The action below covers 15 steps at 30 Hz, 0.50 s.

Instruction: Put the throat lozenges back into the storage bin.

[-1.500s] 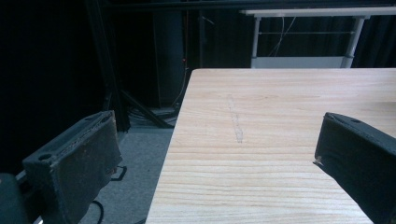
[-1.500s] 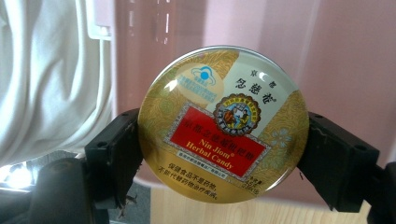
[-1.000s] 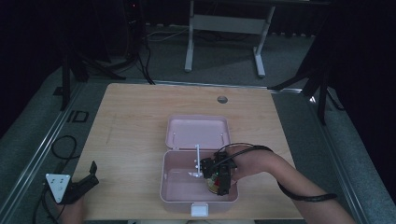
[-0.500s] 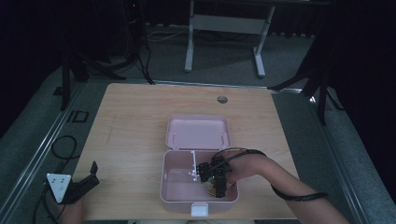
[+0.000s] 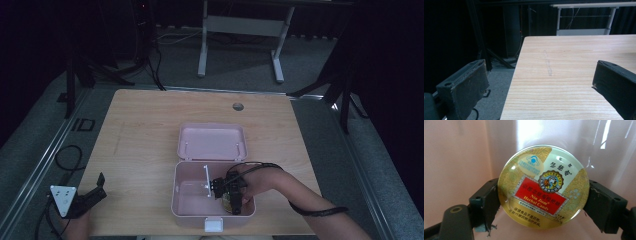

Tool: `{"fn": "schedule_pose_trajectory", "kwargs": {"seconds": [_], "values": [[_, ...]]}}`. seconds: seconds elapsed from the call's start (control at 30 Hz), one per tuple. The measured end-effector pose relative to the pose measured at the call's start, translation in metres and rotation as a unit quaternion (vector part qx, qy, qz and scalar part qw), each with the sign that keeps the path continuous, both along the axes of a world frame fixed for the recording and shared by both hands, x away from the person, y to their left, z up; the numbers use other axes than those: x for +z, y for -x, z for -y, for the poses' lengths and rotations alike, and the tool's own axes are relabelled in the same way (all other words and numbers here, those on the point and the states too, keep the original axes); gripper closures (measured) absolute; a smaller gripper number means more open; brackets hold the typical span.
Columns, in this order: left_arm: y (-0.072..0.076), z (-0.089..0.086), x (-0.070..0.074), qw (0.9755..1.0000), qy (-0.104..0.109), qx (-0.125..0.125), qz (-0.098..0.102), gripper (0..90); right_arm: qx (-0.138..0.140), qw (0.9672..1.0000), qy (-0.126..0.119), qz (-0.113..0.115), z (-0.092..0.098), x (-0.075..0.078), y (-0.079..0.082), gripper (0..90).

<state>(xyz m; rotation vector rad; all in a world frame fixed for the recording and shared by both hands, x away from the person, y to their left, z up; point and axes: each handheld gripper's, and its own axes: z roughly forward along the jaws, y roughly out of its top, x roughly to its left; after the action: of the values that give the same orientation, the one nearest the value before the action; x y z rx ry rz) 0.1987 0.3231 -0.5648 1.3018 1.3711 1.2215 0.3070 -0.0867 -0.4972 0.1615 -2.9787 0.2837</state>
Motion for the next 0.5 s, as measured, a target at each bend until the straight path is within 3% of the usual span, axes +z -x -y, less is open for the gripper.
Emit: {"fn": "schedule_pose_trajectory", "kwargs": {"seconds": [0.27, 0.5], "values": [[0.000, 0.000, 0.000, 1.0000, -0.001, 0.000, -0.001, 0.3, -0.005, 1.0000, 0.002, 0.003, 0.001, -0.001, -0.002, 17.1], [0.000, 0.000, 0.000, 1.0000, -0.001, -0.001, -0.001, 0.3, -0.005, 0.9997, -0.020, 0.011, 0.002, 0.014, -0.003, 17.1]]}}
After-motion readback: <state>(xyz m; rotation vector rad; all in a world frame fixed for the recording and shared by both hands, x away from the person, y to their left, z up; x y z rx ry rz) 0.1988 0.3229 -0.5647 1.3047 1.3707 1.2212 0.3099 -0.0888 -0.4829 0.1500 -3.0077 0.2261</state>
